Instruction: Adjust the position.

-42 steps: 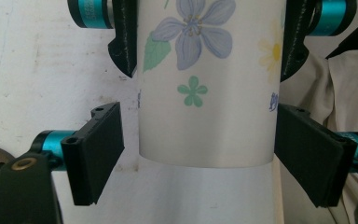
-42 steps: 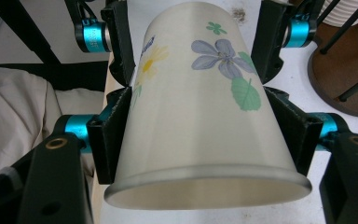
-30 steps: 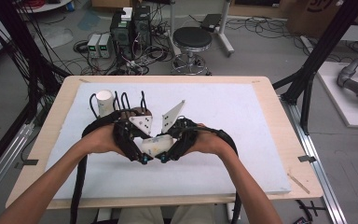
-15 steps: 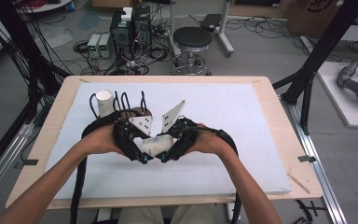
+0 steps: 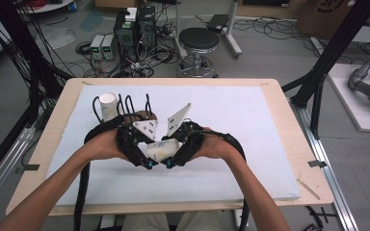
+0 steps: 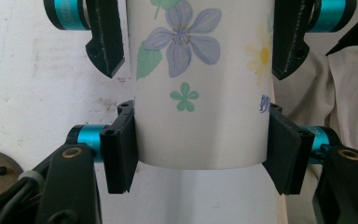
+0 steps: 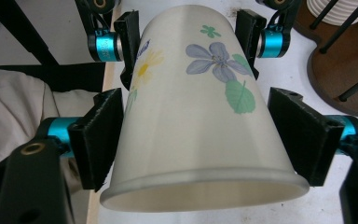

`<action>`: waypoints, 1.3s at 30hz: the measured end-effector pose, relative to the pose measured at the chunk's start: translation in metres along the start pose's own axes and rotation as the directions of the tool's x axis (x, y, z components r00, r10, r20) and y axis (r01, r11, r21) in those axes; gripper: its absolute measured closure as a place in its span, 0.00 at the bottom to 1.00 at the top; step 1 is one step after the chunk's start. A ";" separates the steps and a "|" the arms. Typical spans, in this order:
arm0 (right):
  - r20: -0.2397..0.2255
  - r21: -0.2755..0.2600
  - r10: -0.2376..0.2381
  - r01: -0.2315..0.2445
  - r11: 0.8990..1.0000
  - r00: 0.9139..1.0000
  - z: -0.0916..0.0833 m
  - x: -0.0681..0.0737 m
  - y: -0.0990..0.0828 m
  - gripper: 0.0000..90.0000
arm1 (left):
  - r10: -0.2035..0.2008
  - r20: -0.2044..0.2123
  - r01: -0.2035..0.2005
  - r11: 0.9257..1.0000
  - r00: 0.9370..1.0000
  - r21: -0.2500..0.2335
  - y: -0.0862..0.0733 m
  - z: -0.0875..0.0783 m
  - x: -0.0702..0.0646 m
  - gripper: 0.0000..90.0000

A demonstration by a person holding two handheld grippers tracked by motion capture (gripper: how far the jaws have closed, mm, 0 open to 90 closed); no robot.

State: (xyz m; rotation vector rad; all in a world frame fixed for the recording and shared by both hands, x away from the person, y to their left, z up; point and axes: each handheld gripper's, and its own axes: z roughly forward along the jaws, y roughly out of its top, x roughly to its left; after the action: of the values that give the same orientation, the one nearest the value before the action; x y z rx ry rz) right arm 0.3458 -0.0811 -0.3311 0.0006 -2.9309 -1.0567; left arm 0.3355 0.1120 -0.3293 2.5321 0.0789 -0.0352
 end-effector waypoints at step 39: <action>0.044 -0.122 -0.004 0.009 0.992 0.999 -0.022 0.001 -0.002 0.22 | 0.003 -0.013 -0.002 1.000 1.000 0.021 -0.006 0.007 -0.003 0.40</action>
State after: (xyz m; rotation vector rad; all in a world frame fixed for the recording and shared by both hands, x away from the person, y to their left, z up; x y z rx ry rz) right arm 0.3452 -0.0967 -0.3156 -0.0155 -2.9009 -1.2513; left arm 0.3320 0.1125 -0.3382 2.5535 0.0810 -0.0185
